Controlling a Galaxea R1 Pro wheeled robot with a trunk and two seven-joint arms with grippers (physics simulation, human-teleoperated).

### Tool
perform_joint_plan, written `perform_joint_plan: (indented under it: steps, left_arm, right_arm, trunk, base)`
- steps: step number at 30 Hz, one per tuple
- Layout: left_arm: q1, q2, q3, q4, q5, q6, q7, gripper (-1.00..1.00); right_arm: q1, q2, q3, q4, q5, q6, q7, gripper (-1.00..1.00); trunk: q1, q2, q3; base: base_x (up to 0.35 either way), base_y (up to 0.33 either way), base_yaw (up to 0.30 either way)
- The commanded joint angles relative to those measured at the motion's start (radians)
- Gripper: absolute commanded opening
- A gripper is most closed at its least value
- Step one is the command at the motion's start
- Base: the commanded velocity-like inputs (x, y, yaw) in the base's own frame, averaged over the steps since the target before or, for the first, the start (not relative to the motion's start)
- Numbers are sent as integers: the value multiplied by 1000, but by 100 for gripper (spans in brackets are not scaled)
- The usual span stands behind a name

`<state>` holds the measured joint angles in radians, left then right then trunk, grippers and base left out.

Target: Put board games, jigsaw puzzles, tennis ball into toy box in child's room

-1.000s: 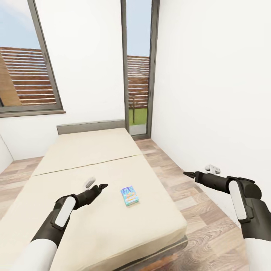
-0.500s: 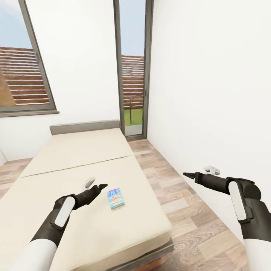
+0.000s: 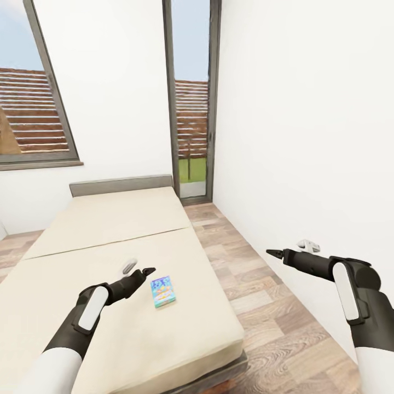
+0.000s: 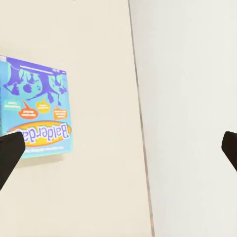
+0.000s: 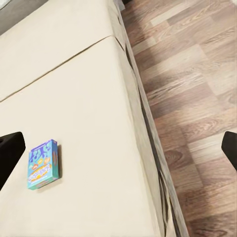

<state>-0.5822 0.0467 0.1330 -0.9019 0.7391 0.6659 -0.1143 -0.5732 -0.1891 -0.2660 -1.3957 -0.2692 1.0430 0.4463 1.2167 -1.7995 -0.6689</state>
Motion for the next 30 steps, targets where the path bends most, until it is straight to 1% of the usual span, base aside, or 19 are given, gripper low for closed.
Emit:
perform_joint_plan:
  steps: [1,14,21,24,27,28,29,30]
  left_arm:
    - [-1,0,3,0,0,6,-4,100]
    - [-1,5,5,1,4,9,-4,100]
    - [-1,6,6,1,5,10,-4,100]
    - [-1,7,6,1,4,10,-4,100]
    - [-2,7,6,1,3,11,-3,100]
    - [-7,7,5,2,1,11,-3,100]
    - [-7,7,5,2,1,11,-3,100]
    - [-39,10,4,33,-2,13,12,100]
  right_arm:
    - [0,0,-1,-7,5,4,8,100]
    - [3,0,0,-34,7,4,8,100]
    - [4,-1,7,-37,7,4,8,100]
    - [4,-1,22,-38,7,4,8,100]
    - [4,-1,29,-39,7,4,8,100]
    - [4,-2,45,-40,7,4,8,100]
    - [4,-2,45,-40,7,4,8,100]
    - [3,-6,70,-44,6,4,9,100]
  trunk:
    - [0,0,-1]
    - [0,0,-1]
    - [0,0,-2]
    - [0,0,-2]
    - [0,0,-2]
    - [0,0,-2]
    - [0,0,-2]
    - [0,0,-2]
  base:
    - [13,-20,58]
    - [5,-8,153]
    - [1,-1,89]
    - [0,-1,40]
    - [0,0,27]
    - [0,0,16]
    - [0,0,16]
    - [0,0,7]
